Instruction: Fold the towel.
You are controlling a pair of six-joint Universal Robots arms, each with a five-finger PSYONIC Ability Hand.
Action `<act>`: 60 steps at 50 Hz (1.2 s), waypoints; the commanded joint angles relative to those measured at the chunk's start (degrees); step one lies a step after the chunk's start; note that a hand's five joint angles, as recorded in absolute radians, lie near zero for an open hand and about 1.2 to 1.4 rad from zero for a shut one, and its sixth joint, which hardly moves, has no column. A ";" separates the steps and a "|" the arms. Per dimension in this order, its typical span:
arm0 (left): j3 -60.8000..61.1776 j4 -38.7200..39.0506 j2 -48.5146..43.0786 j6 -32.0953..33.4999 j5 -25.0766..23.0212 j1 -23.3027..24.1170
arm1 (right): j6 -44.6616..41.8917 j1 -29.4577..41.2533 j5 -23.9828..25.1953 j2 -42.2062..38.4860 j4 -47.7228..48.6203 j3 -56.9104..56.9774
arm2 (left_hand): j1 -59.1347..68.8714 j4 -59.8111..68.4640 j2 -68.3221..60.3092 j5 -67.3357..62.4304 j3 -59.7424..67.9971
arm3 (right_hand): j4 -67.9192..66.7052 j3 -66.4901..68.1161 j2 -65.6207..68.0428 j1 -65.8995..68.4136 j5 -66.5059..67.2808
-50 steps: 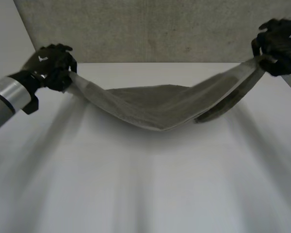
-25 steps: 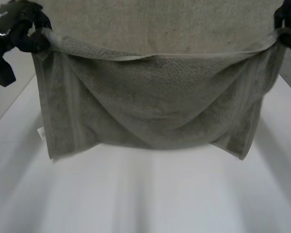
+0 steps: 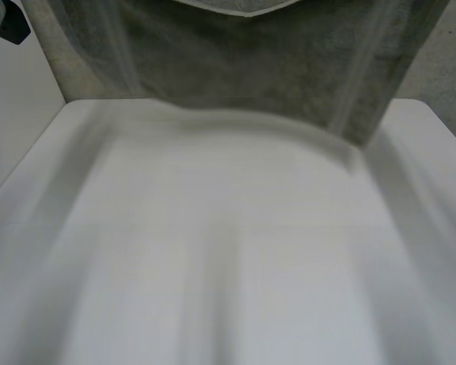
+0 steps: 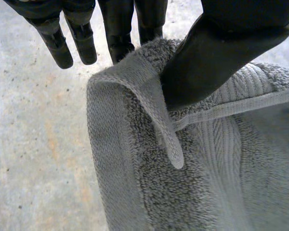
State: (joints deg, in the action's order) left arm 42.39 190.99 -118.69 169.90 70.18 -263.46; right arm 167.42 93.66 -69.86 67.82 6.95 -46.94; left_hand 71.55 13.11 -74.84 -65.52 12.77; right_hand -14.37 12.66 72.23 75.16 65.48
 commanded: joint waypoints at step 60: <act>50.44 -9.32 10.34 3.95 -24.48 -11.73 | -17.92 -19.57 33.57 7.24 -16.36 -40.87 | 8.45 -3.11 -5.16 -4.48 -2.77 | 4.37 -2.66 7.77 4.84 4.52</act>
State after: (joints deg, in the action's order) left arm 96.88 182.36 -101.87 174.06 45.03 -276.36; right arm 150.19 68.75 -30.50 81.86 -9.56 -92.21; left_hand 71.55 13.11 -74.85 -65.52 12.77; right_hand -14.37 12.66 72.21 75.16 65.48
